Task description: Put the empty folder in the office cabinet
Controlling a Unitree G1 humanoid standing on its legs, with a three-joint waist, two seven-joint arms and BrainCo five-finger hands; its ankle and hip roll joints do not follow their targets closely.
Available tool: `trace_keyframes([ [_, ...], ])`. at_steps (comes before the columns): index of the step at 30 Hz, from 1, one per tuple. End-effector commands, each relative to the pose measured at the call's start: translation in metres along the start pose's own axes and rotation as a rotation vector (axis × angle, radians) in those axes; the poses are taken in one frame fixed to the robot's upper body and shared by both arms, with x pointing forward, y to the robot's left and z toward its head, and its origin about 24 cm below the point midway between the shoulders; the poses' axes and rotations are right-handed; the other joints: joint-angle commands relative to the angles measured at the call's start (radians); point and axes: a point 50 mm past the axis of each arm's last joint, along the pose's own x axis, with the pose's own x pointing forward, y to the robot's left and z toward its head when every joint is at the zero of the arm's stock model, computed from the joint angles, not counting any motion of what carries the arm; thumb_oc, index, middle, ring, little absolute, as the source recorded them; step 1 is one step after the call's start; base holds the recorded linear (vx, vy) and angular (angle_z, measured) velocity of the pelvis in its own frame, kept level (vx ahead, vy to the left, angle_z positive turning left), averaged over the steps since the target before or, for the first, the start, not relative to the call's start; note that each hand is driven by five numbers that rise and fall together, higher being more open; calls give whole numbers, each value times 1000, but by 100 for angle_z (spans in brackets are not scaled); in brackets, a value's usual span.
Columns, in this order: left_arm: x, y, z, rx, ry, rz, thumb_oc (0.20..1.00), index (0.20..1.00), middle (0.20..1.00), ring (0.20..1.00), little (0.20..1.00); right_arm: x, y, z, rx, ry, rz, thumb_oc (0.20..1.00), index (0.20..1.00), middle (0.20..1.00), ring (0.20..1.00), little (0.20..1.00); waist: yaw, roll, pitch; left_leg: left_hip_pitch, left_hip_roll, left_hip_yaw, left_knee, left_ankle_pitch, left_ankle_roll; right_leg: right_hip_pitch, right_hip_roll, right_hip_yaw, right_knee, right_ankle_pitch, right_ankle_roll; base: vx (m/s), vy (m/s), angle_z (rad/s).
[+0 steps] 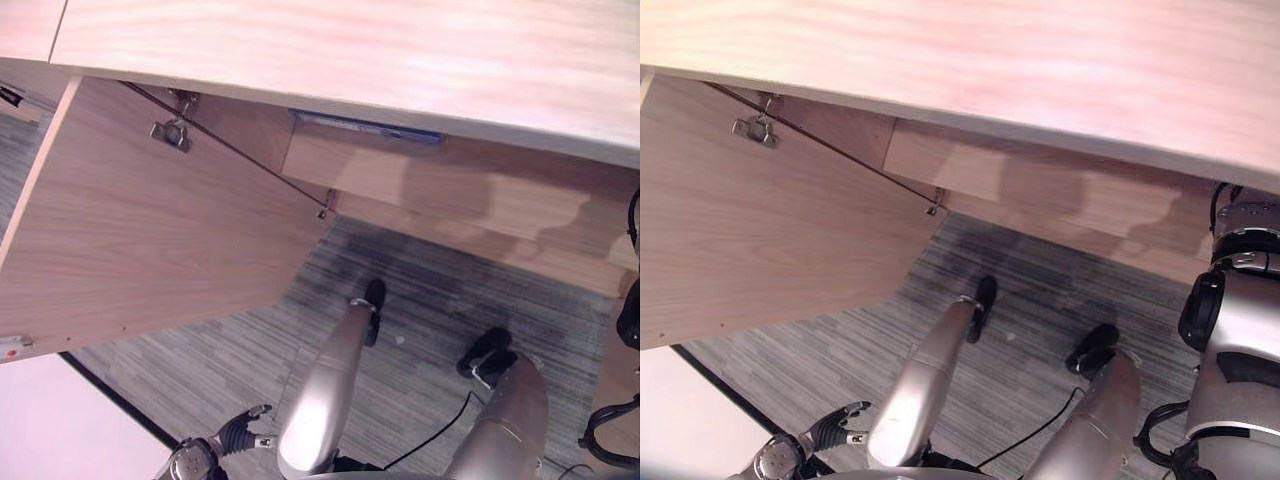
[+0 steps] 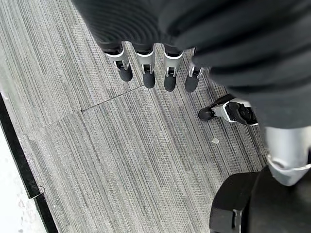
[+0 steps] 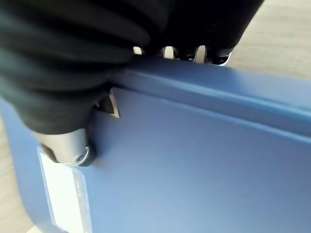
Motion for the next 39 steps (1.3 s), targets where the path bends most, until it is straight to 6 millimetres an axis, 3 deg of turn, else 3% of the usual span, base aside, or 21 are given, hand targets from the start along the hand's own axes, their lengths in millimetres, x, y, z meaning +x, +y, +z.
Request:
trace_keyframes([
  [1, -9, 15, -17, 39, 74, 21, 1000, 1000, 1000, 1000, 1000, 0, 17, 20, 51, -71, 90, 200, 200, 200, 200, 200, 24, -16, -3, 31, 47, -48, 89, -192, -17, 48, 34, 43, 33, -140, 78, 0, 0, 0],
  [7, -8, 19, -17, 51, 78, 33, 1000, 1000, 1000, 1000, 1000, -3, 25, 13, 59, -56, 109, 200, 200, 200, 200, 200, 21, -25, -3, 10, 41, -55, 104, -199, -13, 26, 37, 48, 50, -151, 69, 0, 0, 0],
  [8, -8, 20, -16, 53, 77, 35, 1000, 1000, 1000, 1000, 1000, -4, 25, 11, 56, -52, 108, 288, 288, 288, 288, 288, 20, -26, -2, 8, 40, -55, 106, -199, -13, 26, 37, 49, 52, -151, 67, 0, 0, 0],
  [9, -8, 20, -16, 53, 77, 35, 1000, 1000, 1000, 1000, 1000, -4, 25, 11, 56, -51, 108, 325, 325, 325, 325, 325, 20, -26, -2, 8, 39, -55, 107, -199, -13, 25, 37, 49, 52, -151, 67, 0, 0, 0],
  [10, -7, 21, -14, 52, 70, 41, 1000, 1000, 1000, 1000, 1000, -4, 24, 8, 54, -42, 107, 514, 514, 514, 514, 514, 19, -29, -3, 7, 37, -54, 106, -200, -13, 26, 37, 48, 53, -155, 63, 0, 0, 0],
  [11, -7, 22, -14, 49, 70, 44, 1000, 1000, 1000, 1000, 1000, -4, 25, 7, 54, -38, 109, 580, 580, 580, 580, 580, 19, -31, -3, 7, 36, -55, 106, -201, -14, 27, 37, 48, 54, -156, 61, 0, 0, 0],
  [12, -7, 23, -14, 43, 67, 49, 1000, 1000, 1000, 1000, 1000, -5, 26, 7, 54, -37, 110, 592, 592, 592, 592, 592, 19, -32, -3, 8, 36, -55, 106, -202, -14, 27, 38, 48, 54, -157, 59, 0, 0, 0],
  [13, -7, 24, -14, 41, 68, 51, 1000, 1000, 1000, 1000, 1000, -5, 28, 7, 53, -35, 113, 875, 875, 875, 875, 875, 18, -33, -3, 8, 36, -55, 107, -203, -14, 26, 39, 48, 55, -158, 58, 0, 0, 0],
  [14, -7, 24, -14, 38, 69, 53, 1000, 1000, 1000, 1000, 1000, -5, 28, 6, 56, -33, 112, 1000, 1000, 1000, 1000, 1000, 18, -32, -3, 9, 37, -56, 105, -204, -14, 25, 40, 49, 56, -160, 57, 0, 0, 0],
  [26, -4, 26, -7, 56, 48, 57, 1000, 1000, 1000, 1000, 1000, -4, 22, -3, -88, 31, 25, 1000, 1000, 1000, 1000, 1000, 14, -54, 0, 23, 42, -58, 80, -200, -16, 33, 50, 47, 49, -161, 48, -2, -6, 0],
  [32, 7, 24, 9, 97, 10, 57, 1000, 1000, 1000, 1000, 1000, -6, 12, -14, -236, 97, -80, 1000, 1000, 1000, 1000, 1000, 4, -70, 5, 42, 50, -59, 38, -190, -18, 47, 57, 39, 22, -150, 45, 0, 0, 0],
  [39, 19, 20, 23, 154, -7, 87, 1000, 1000, 1000, 1000, 1000, -11, -22, -34, -347, 211, -300, 1000, 1000, 1000, 1000, 1000, -6, -78, 0, 62, 56, -58, 1, -180, -14, 65, 63, 28, -1, -142, 45, 0, 0, 0],
])
